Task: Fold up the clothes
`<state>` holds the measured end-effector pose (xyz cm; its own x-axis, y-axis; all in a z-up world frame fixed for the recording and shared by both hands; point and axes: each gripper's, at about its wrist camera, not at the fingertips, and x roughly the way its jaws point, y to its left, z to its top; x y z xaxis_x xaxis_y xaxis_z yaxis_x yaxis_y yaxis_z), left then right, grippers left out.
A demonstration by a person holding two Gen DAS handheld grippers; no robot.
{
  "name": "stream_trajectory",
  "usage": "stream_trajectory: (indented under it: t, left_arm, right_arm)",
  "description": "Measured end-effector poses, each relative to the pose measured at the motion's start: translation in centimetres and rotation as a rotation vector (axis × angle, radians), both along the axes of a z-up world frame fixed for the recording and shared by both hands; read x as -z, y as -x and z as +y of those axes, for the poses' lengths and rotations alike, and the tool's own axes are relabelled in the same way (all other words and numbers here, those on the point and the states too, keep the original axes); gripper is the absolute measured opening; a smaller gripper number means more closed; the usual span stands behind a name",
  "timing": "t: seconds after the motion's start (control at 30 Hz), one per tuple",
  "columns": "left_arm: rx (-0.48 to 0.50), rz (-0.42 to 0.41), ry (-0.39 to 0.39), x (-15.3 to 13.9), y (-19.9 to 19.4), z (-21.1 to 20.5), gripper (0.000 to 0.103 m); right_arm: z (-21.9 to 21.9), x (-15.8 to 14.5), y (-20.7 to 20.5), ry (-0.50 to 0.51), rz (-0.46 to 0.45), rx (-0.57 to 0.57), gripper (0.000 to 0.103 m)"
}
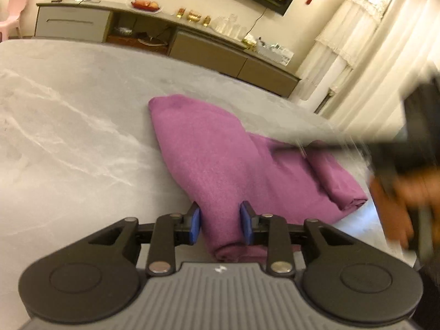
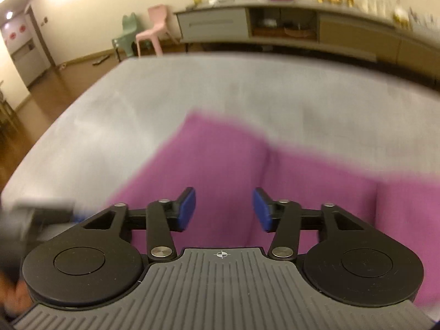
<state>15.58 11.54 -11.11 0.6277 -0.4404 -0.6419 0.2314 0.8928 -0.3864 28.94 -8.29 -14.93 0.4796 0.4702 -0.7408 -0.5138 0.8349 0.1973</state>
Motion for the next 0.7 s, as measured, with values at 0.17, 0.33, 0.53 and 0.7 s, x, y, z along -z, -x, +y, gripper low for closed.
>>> stream_trajectory:
  t: [0.17, 0.33, 0.53, 0.7]
  left_arm:
    - [0.003, -0.013, -0.078, 0.8, 0.3, -1.1, 0.034]
    - [-0.01, -0.042, -0.085, 1.2, 1.6, -0.8, 0.046]
    - [-0.101, -0.06, -0.086, -0.1, 4.4, -0.1, 0.047]
    - [-0.168, -0.105, -0.1, -3.9, 5.1, -1.3, 0.051]
  right_arm:
    - [-2.5, 4.6, 4.3, -0.08, 0.008, 0.012, 0.024]
    - [-2.9, 4.8, 5.6, -0.038, -0.071, -0.017, 0.019]
    - [-9.6, 1.9, 5.4, -0.193, -0.079, 0.048, 0.045]
    - [-21.7, -1.8, 3.9, -0.212, -0.187, 0.478, 0.077]
